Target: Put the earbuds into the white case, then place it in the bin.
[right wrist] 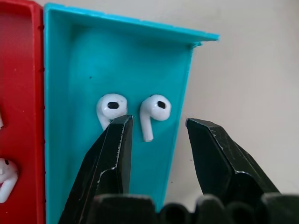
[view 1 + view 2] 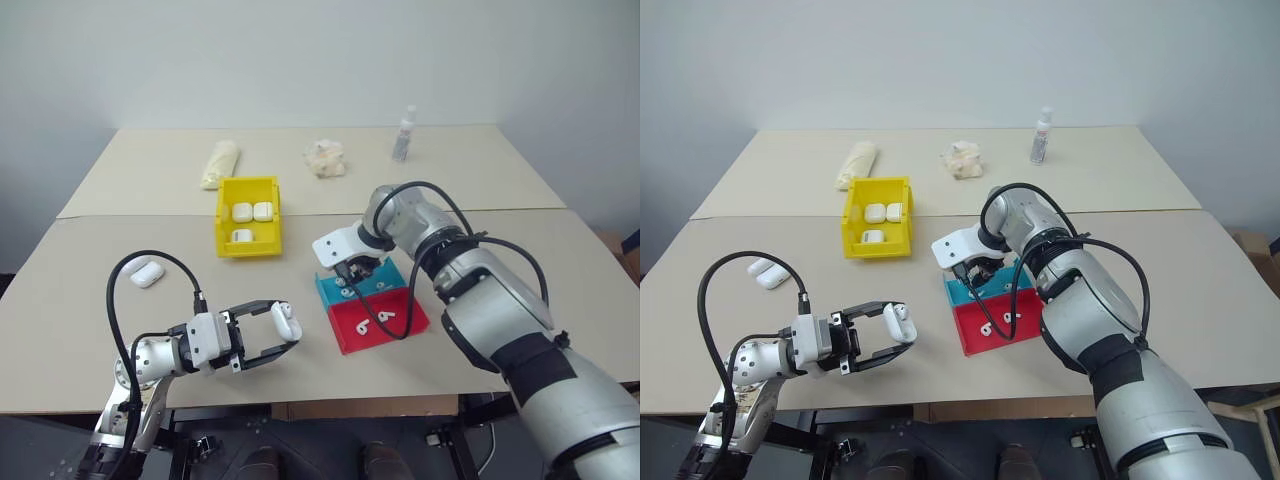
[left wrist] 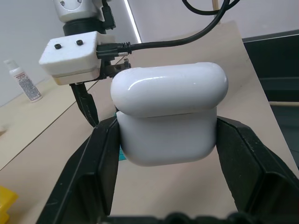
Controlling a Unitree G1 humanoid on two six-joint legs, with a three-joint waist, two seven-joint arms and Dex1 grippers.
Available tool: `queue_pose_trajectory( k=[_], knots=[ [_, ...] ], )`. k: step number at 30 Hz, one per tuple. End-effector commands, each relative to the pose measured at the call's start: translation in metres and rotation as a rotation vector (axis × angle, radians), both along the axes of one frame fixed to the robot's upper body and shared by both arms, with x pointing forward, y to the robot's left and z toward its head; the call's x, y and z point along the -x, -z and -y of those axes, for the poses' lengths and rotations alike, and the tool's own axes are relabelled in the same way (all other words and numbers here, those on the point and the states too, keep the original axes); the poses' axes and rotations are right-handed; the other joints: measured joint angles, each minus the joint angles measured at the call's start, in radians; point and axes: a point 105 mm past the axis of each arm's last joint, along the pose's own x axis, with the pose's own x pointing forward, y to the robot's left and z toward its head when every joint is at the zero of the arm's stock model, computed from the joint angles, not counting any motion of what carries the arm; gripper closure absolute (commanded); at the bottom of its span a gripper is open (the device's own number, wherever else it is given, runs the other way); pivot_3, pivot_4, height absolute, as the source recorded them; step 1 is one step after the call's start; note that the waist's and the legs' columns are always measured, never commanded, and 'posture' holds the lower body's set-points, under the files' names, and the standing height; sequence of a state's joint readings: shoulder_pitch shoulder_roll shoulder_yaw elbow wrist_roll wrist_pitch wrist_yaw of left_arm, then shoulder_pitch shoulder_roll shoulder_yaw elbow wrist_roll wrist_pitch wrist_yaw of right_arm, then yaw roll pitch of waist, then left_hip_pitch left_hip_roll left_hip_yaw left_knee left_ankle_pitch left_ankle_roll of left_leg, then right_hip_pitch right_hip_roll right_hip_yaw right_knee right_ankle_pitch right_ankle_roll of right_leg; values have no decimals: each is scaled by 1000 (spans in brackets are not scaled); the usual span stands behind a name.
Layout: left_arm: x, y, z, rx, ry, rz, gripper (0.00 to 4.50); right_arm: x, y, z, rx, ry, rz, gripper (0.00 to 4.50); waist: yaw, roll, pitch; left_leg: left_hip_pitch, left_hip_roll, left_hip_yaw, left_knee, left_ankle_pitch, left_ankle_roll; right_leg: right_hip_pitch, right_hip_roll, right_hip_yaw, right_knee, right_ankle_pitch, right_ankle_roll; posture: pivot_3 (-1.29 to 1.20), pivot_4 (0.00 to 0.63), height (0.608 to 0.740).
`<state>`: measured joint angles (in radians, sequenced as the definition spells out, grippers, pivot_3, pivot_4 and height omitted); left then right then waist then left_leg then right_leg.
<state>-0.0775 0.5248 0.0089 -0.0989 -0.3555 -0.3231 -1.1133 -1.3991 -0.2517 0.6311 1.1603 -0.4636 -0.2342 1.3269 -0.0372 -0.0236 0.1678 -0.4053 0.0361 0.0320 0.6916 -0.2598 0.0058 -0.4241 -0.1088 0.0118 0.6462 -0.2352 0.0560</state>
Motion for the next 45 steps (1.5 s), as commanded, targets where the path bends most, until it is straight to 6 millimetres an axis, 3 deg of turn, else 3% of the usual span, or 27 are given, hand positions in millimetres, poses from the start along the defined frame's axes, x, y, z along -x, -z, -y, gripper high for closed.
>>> queue_pose_trajectory(
  k=[1, 16, 29, 32, 34, 45],
  knots=[
    [3, -9, 2, 5, 8, 45, 1699, 0, -5, -6, -15, -26, 26, 2259, -4, 0, 0, 0, 0, 0, 0, 0, 0, 0, 0, 0, 0, 0, 0, 0, 150, 740],
    [4, -8, 1, -6, -2, 43, 1699, 0, -3, -16, -36, -51, 49, 2259, -6, 0, 0, 0, 0, 0, -1, 0, 0, 0, 0, 0, 0, 0, 0, 0, 150, 740],
    [4, -7, 1, -6, -12, 44, 1699, 0, 5, -13, -22, -55, 44, 2259, -6, 0, 0, 1, 0, 0, -1, 0, 0, 0, 0, 0, 0, 0, 0, 0, 150, 740],
    [4, -7, 1, -6, -14, 44, 1699, 0, 6, -12, -17, -69, 52, 2844, -6, 0, 0, 1, 0, 0, -1, 0, 0, 0, 0, 0, 0, 0, 0, 0, 150, 740],
    [4, -7, 1, -7, -16, 43, 1699, -1, 6, -12, -19, -62, 58, 3496, -6, 0, 0, 1, 0, 0, -1, 0, 0, 0, 0, 0, 0, 0, 0, 0, 150, 740],
    [4, -7, 1, -5, -21, 42, 1699, 0, 11, -8, -3, -62, 50, 3496, -6, 0, 0, 1, 0, 0, -1, 0, -1, 0, 0, 0, 0, 0, 0, 0, 150, 740]
  ],
)
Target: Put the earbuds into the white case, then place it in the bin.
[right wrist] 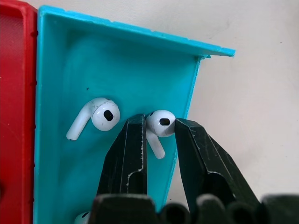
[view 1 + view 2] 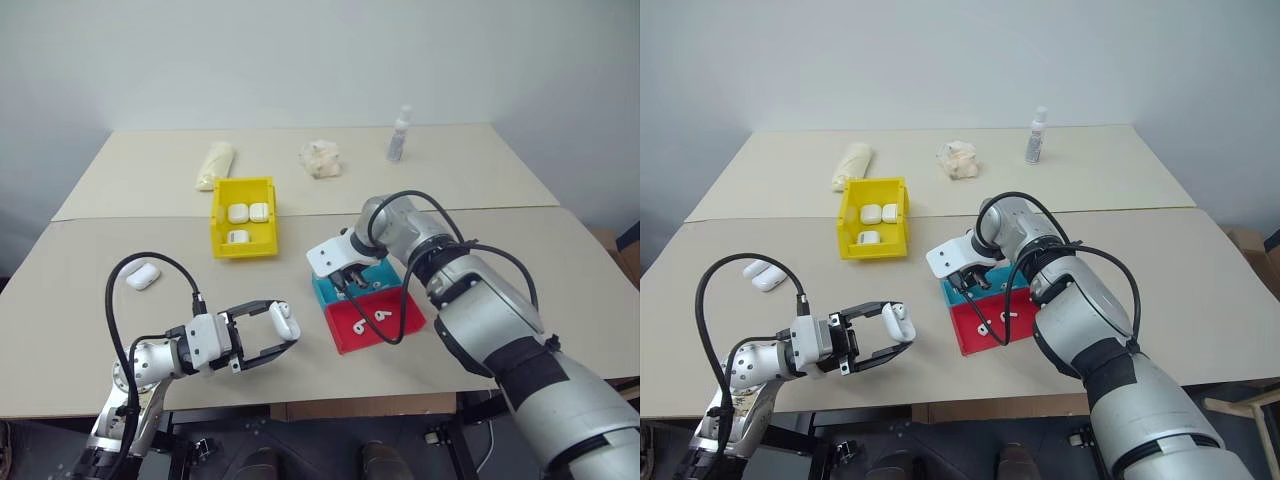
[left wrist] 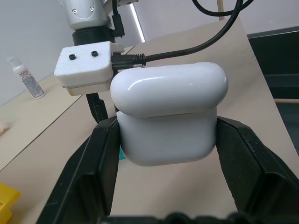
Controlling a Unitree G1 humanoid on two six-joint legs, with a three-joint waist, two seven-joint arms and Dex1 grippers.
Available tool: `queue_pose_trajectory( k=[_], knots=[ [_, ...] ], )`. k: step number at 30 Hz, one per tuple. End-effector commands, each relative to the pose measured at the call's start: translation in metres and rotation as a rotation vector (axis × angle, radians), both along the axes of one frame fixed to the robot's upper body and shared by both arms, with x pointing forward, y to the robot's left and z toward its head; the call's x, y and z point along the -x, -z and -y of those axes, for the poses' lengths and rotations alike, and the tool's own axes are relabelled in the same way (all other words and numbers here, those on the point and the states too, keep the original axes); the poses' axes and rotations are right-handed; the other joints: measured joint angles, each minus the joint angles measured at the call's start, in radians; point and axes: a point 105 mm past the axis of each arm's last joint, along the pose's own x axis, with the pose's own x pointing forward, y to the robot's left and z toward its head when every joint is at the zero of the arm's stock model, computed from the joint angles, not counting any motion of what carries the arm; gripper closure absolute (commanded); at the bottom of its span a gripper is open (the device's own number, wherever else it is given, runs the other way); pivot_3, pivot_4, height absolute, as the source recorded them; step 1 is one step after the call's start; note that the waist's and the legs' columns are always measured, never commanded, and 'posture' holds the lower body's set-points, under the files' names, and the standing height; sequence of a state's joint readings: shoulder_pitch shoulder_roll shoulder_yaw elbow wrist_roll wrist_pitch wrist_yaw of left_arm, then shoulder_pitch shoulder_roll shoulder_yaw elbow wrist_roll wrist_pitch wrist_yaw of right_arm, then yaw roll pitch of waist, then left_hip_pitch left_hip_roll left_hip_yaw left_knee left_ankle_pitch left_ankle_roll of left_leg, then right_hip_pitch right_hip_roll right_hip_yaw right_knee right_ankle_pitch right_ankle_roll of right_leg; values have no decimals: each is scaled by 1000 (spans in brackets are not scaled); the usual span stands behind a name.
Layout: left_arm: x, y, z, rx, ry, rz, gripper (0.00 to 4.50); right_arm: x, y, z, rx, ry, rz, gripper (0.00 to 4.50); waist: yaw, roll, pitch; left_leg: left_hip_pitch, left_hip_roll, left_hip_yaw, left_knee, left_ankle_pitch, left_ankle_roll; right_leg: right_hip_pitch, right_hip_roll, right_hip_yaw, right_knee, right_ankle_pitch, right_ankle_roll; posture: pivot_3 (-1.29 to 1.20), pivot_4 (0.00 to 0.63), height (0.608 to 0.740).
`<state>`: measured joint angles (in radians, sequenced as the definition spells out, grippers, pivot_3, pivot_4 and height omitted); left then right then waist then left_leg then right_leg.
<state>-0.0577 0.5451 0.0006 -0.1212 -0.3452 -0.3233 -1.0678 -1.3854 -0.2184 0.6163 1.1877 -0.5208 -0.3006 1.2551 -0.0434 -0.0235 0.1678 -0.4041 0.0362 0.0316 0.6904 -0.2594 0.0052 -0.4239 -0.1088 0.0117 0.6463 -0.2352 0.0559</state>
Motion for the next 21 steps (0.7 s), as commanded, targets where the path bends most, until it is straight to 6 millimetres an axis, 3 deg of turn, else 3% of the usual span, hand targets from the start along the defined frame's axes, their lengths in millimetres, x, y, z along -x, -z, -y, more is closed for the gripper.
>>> queue_pose_trajectory(
  k=[1, 5, 8, 13, 17, 21],
  knots=[
    [3, -7, 2, 4, 8, 38, 1699, 1, 2, 2, -1, -11, -2, 3496, 0, 0, 0, 0, 0, 0, 0, 0, 0, 0, 0, 0, 0, 0, 0, 0, 150, 740],
    [2, -8, 3, 10, 11, 41, 1699, 0, -3, 1, -27, -9, -1, 3496, 0, 0, 0, 0, 0, 0, 0, 0, 0, 0, 0, 0, 0, 0, 0, 0, 150, 740],
    [-1, -13, 3, 26, 15, 48, 1699, -2, -23, 0, -127, 22, 6, 3496, 2, 0, 0, 0, 0, 0, 0, 0, 0, 0, 0, 0, 0, 0, 0, 0, 150, 740],
    [-5, -28, 8, 73, 49, 61, 1699, 1, -83, 15, -366, 45, 73, 3496, 8, 0, 0, -2, 0, -1, 0, 0, 0, 0, 0, -1, 0, 0, 0, 0, 150, 740],
    [-11, -48, 19, 149, 106, 63, 1699, 33, -147, 50, -702, 122, 144, 3496, 28, 0, 0, -3, 0, -2, 1, 0, 0, 0, 0, -2, -1, 0, 0, 0, 150, 740],
    [-14, -67, 30, 231, 165, 52, 1699, 79, -184, 71, -1021, 209, 136, 3496, 35, 0, 0, -4, 0, -3, 2, 0, 1, 0, 0, -2, -1, 0, 0, 0, 150, 740]
  ],
)
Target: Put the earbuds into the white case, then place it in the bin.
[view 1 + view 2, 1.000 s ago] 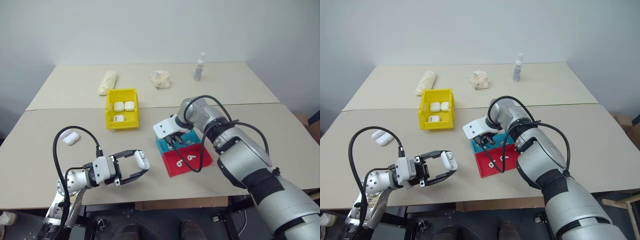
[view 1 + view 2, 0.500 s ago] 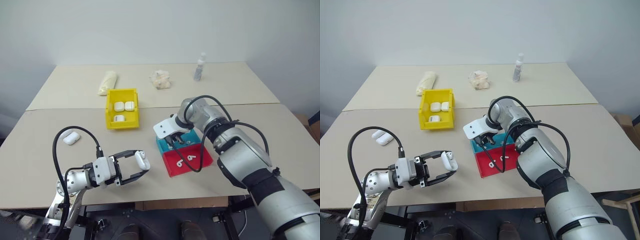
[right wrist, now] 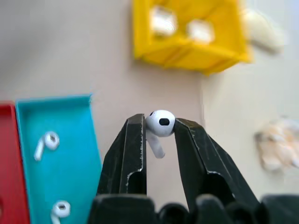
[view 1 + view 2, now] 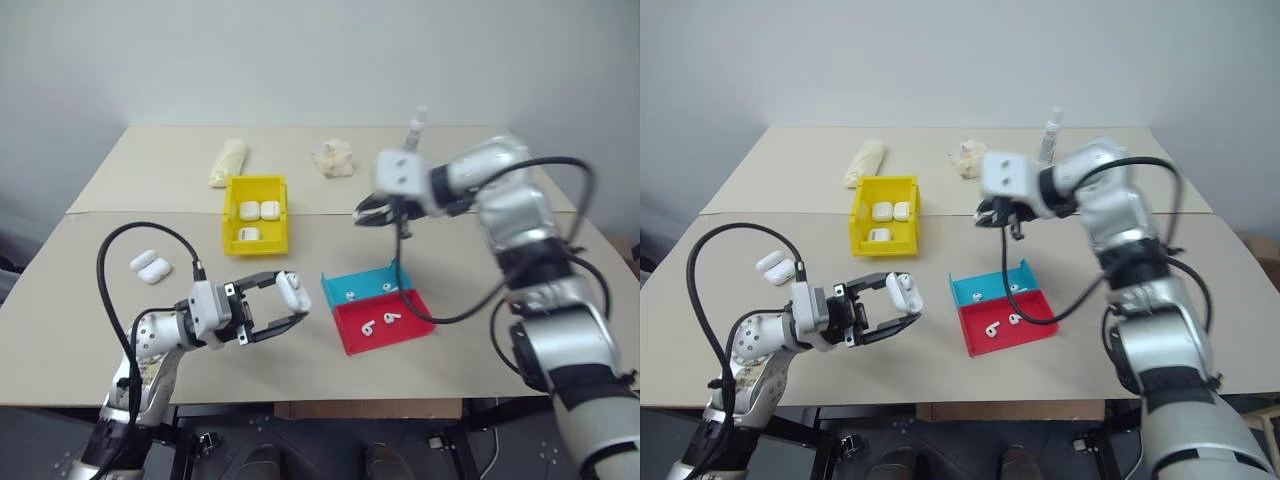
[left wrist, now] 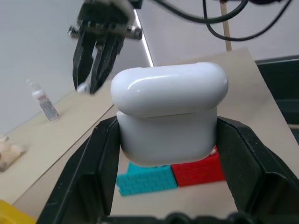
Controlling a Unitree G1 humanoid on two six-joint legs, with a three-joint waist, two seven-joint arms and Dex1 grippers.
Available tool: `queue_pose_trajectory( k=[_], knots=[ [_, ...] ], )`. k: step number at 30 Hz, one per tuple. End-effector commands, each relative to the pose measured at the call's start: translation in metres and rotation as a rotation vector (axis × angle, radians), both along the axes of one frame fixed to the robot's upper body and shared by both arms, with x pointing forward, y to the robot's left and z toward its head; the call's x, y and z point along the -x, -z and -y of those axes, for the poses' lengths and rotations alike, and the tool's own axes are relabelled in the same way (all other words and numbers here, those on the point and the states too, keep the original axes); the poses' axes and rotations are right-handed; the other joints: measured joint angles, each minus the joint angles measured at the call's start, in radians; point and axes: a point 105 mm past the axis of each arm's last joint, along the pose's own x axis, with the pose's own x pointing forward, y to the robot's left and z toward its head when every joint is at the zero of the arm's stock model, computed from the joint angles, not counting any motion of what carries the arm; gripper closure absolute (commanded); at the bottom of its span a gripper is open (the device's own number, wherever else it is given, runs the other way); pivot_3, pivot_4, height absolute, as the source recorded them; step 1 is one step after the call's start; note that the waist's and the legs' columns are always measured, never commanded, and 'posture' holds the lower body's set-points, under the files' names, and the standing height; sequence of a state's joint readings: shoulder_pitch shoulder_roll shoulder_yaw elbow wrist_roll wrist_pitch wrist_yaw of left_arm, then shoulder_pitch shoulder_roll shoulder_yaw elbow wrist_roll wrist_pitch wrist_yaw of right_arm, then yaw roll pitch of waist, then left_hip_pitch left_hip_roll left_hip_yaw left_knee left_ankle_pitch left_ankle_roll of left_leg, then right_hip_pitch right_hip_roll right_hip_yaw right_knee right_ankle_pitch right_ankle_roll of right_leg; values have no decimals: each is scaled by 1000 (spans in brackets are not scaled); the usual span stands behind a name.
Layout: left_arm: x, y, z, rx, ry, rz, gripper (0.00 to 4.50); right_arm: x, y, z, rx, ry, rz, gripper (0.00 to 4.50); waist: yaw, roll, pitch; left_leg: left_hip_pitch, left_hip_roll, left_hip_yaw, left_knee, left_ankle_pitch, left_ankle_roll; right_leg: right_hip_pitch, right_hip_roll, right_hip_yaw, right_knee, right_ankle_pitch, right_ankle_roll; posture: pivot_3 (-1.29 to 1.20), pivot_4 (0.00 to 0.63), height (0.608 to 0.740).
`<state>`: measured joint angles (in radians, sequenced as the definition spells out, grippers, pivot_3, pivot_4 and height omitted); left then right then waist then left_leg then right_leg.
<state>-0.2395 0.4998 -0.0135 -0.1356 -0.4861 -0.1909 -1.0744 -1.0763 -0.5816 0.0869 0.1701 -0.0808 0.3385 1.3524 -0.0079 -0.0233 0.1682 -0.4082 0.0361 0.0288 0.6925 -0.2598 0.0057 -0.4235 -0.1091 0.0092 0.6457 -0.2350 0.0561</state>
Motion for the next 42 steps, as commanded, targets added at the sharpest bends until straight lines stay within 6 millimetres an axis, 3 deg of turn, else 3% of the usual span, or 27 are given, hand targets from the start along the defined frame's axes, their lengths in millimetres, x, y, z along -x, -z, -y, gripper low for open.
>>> queue_pose_trajectory(
  k=[1, 6, 11, 13, 24, 42],
  knots=[
    [3, -23, 11, 80, 75, 20, 1699, 46, -46, 8, -290, 20, 23, 3496, -2, 0, 0, 0, 0, 0, 0, 0, 0, 0, 0, 0, 0, 0, 0, 0, 150, 740],
    [0, -51, 24, 192, 158, 1, 1699, 105, -62, 7, -676, -85, -67, 3496, -8, 0, 0, 4, 0, 0, 0, 0, 0, 1, 0, 2, -2, 0, 0, 0, 150, 740],
    [4, -59, 39, 213, 291, -21, 1699, 135, -35, -4, -815, -178, -178, 3496, -4, -1, -1, 3, -1, -1, 0, 0, 0, 4, 1, 1, -3, 0, 1, 0, 150, 740],
    [3, -59, 44, 205, 314, -19, 1699, 138, -24, -10, -819, -174, -204, 3496, -4, -1, -1, 2, -1, -1, 0, 0, 0, 3, 0, 1, -3, 0, 1, 0, 150, 740],
    [1, -58, 47, 200, 342, -14, 1699, 141, -6, -25, -864, -180, -297, 3496, -8, -1, -1, 3, -1, -2, 0, 0, 0, 3, 1, 1, -5, 0, 1, 0, 150, 740],
    [-1, -56, 45, 218, 307, -10, 1699, 138, 16, -27, -812, -139, -356, 3496, -6, -1, -1, 3, -1, -2, 0, 0, 0, 3, 1, 1, -6, 0, 1, 0, 150, 740]
  ],
)
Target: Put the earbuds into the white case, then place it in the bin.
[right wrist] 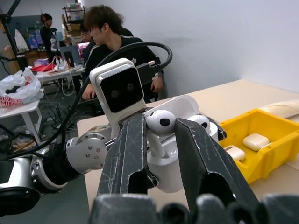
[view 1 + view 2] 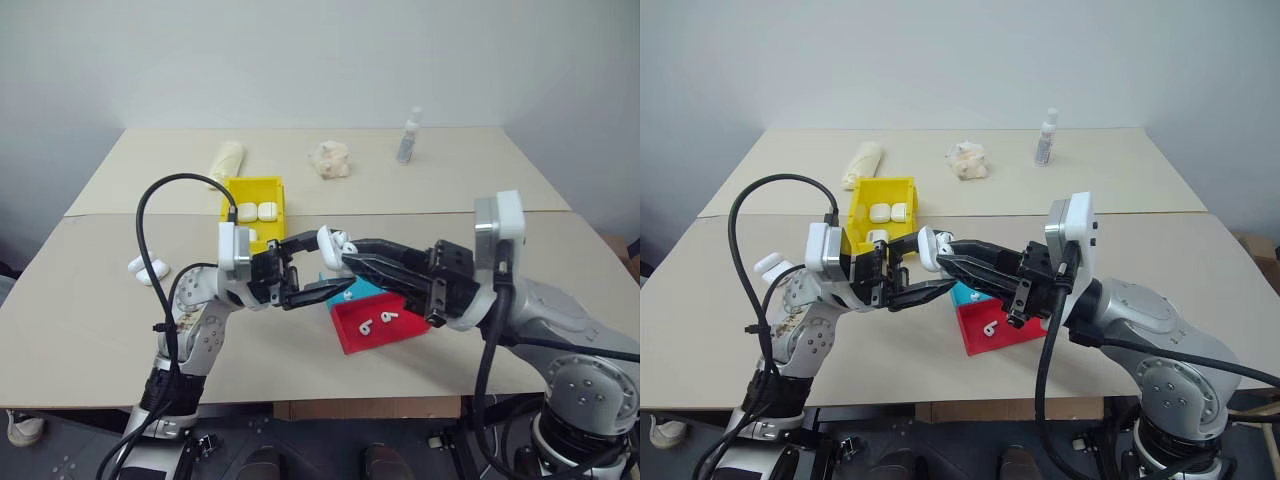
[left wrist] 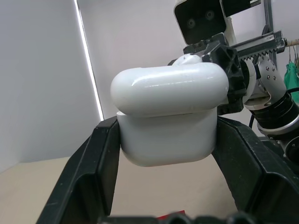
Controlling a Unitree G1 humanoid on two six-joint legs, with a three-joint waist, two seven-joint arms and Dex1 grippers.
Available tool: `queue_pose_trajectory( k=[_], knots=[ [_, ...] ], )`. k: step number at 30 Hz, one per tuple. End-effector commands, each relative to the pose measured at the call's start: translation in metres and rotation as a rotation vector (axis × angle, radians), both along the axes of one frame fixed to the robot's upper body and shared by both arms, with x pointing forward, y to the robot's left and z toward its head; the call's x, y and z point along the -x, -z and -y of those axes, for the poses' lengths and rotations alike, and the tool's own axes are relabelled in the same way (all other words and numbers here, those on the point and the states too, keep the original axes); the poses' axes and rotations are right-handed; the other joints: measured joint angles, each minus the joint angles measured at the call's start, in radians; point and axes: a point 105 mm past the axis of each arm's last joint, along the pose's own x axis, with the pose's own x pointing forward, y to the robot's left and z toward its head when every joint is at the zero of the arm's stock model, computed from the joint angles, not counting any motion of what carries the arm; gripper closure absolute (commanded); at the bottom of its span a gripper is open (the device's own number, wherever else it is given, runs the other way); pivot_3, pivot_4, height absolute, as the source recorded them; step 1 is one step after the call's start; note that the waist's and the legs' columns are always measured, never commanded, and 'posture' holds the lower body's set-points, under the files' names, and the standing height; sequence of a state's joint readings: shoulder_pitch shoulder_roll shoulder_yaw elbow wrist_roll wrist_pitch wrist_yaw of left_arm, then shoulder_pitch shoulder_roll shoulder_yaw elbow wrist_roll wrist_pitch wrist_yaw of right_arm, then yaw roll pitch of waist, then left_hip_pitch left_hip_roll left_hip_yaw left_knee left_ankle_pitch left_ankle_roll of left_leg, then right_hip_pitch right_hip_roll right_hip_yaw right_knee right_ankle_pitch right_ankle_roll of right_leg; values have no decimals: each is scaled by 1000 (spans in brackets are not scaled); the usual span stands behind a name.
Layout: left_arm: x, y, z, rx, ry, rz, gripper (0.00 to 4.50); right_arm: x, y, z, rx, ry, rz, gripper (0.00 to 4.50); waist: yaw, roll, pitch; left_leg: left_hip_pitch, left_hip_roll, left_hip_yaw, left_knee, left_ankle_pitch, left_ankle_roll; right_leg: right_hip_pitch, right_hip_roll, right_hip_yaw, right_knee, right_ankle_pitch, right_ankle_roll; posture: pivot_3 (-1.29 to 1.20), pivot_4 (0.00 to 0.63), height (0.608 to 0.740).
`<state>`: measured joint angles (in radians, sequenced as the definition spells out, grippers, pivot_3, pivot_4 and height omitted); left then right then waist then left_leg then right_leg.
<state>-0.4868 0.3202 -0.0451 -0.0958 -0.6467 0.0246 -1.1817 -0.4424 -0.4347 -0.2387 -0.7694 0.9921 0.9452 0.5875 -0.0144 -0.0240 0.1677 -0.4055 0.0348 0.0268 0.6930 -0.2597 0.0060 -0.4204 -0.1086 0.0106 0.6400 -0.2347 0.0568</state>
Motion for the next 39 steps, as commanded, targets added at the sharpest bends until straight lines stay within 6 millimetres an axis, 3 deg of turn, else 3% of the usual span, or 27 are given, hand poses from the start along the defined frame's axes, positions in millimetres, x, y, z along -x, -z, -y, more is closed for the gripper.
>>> queue_pose_trajectory(
  k=[1, 3, 8, 21, 25, 28, 33, 39],
  knots=[
    [2, -7, -3, 29, -19, 31, 1699, 3, -3, -1, -2, -9, 31, 3496, 0, 0, 0, 0, 0, 0, 0, 0, 0, 0, 0, 0, 0, 0, 0, 0, 150, 740],
    [2, -7, -3, 30, -25, 31, 1699, 4, -1, -1, 8, -16, 31, 3496, 0, 0, 0, 0, 0, 0, 0, 0, 0, 0, 0, 0, 0, 0, 0, 0, 150, 740],
    [1, -6, -4, 27, -36, 30, 1699, 1, 2, -2, 37, -7, 30, 2194, 0, 0, 0, 0, 0, 0, 0, 0, 0, 0, 0, 0, 0, 0, 0, 0, 150, 740],
    [-7, 12, -5, -31, -63, 20, 1699, 2, -6, 18, 54, 59, 128, 2194, 2, 0, 0, 0, 0, 0, 0, 0, 0, 0, 0, 0, -1, 0, 0, 0, 150, 740],
    [-15, 27, 2, -133, -87, 8, 1699, 6, -16, 16, 98, 20, 159, 2194, 2, 0, 0, 0, 0, 0, 0, 0, 0, 0, 0, 0, -1, 0, 0, 0, 150, 740],
    [-20, 30, 10, -218, -115, -44, 1699, 7, -18, 8, 171, -20, 175, 2778, 1, 0, 0, 0, 0, 0, 0, 0, 0, 0, 0, 0, 0, 0, 0, 0, 150, 740],
    [-23, 24, 24, -227, -155, -42, 1699, -2, -10, -2, 279, -7, 161, 4471, 2, -1, 0, -1, 0, 0, 0, 0, 0, 0, 0, 0, -1, 0, 0, 0, 150, 740],
    [-21, 12, 29, -179, -194, -44, 1699, -7, 11, -15, 406, 27, 190, 4471, 3, -1, 0, -1, 0, 0, 1, 0, 1, 0, 0, 0, -1, 0, 0, 0, 150, 740]
  ],
)
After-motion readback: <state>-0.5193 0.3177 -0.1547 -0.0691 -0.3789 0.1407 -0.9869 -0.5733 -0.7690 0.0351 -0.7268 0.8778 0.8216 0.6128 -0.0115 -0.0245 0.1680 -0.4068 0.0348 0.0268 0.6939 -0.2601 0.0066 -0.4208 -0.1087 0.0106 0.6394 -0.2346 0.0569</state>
